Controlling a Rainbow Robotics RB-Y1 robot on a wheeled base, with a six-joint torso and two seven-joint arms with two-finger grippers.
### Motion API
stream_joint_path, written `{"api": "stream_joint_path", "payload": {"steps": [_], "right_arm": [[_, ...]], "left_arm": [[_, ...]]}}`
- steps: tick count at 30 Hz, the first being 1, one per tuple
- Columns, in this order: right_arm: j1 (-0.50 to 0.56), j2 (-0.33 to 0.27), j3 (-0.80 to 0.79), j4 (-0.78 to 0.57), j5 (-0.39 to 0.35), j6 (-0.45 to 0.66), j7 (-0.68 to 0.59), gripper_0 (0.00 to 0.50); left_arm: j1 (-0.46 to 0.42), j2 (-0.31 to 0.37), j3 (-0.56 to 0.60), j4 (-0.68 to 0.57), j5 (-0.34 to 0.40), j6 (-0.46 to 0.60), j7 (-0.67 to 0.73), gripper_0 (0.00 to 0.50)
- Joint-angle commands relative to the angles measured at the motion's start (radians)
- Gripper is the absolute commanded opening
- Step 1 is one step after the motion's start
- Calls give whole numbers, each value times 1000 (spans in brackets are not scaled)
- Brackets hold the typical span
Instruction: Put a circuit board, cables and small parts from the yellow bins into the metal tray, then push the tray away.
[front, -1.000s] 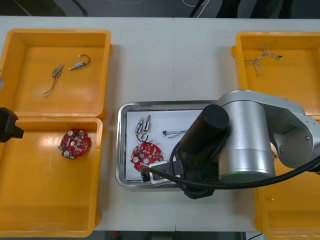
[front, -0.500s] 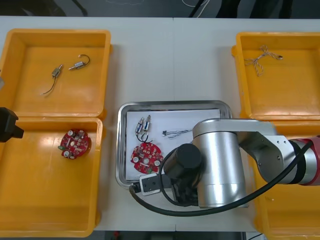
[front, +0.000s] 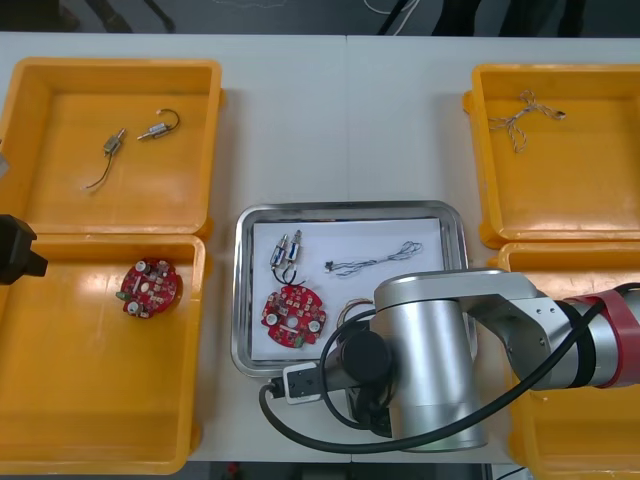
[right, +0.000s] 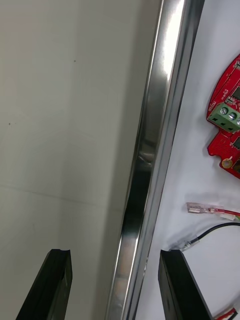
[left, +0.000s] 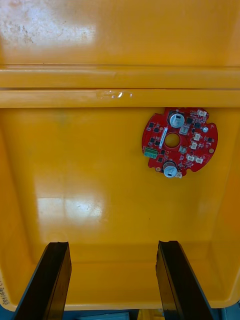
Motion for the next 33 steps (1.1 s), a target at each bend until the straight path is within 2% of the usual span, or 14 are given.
{"api": "stream_joint_path", "payload": {"steps": [1, 7, 33], "right_arm": [[-23, 51, 33, 6, 36, -6, -79, 500], [-22, 70, 33, 42, 37, -5, -86, 500], [-19, 70, 34, 85, 68, -8, -113, 500]], "left_arm": [[14, 9, 33, -28, -10, 6, -66, 500], [14, 9, 33, -28, -10, 6, -66, 500], [14, 9, 33, -28, -10, 6, -66, 500]]}}
